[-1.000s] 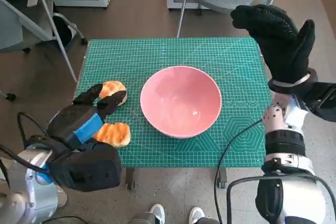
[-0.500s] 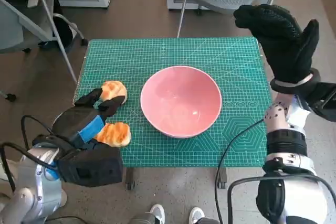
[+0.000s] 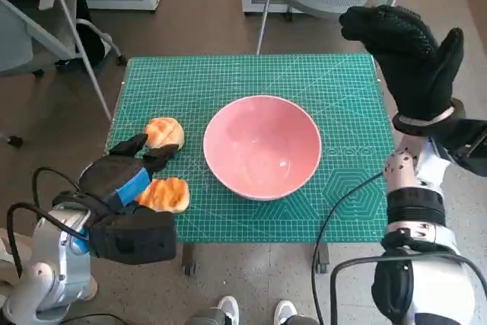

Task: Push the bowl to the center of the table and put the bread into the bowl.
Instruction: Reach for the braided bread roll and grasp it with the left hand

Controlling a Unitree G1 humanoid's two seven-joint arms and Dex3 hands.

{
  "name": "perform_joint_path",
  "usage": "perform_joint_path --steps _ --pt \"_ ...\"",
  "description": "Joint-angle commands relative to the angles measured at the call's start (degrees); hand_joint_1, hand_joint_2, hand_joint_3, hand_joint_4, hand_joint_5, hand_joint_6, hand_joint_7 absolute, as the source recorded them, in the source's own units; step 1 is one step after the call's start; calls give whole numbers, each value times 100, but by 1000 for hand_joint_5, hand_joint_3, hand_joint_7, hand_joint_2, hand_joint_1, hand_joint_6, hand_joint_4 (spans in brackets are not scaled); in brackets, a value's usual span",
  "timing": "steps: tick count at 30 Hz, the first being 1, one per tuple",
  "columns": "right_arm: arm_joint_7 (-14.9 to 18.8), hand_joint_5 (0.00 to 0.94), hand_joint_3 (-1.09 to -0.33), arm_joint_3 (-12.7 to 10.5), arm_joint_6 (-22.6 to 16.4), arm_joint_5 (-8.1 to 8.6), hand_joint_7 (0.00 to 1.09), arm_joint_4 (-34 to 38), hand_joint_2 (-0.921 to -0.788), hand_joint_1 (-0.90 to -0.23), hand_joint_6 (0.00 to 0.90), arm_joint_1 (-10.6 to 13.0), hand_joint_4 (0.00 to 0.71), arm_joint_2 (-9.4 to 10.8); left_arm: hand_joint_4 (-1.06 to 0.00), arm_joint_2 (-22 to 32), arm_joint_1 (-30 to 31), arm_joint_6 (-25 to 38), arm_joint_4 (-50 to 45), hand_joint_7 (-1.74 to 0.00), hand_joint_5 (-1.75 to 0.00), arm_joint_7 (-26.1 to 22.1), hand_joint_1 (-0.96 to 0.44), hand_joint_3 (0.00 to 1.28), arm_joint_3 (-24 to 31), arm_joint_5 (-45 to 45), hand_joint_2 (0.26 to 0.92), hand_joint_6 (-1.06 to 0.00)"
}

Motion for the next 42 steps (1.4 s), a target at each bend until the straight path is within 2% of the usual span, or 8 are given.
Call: perform_joint_path --steps 1,15,29,37,41,42 --pt "53 1 -825 -5 71 21 1 13 -921 -709 281 56 216 -7 -174 -44 126 -66 124 -7 -4 26 -353 3 20 125 707 -328" --pt "58 2 -828 -3 41 13 2 -9 -921 -697 282 80 218 -2 -166 -306 77 131 599 -8 0 -96 -350 3 -142 341 713 -342" --pt "82 1 -830 -8 126 30 0 -2 -921 -695 276 55 212 -16 -251 -706 -151 488 1264 -16 -19 -205 -264 8 -356 432 736 -389" --pt "119 0 -827 -14 218 45 1 -37 -921 -697 276 63 211 -24 -353 -906 -287 447 1734 -33 -38 60 -178 16 -457 482 770 -451" --pt "139 0 -825 -13 259 50 0 -66 -921 -703 272 67 207 -29 -458 -956 -323 272 1972 -47 -45 380 -112 20 -512 529 804 -527" --pt "141 0 -824 -12 267 49 0 -73 -921 -704 270 67 205 -30 -533 -959 -323 213 2020 -64 -75 467 -84 24 -521 541 820 -570"
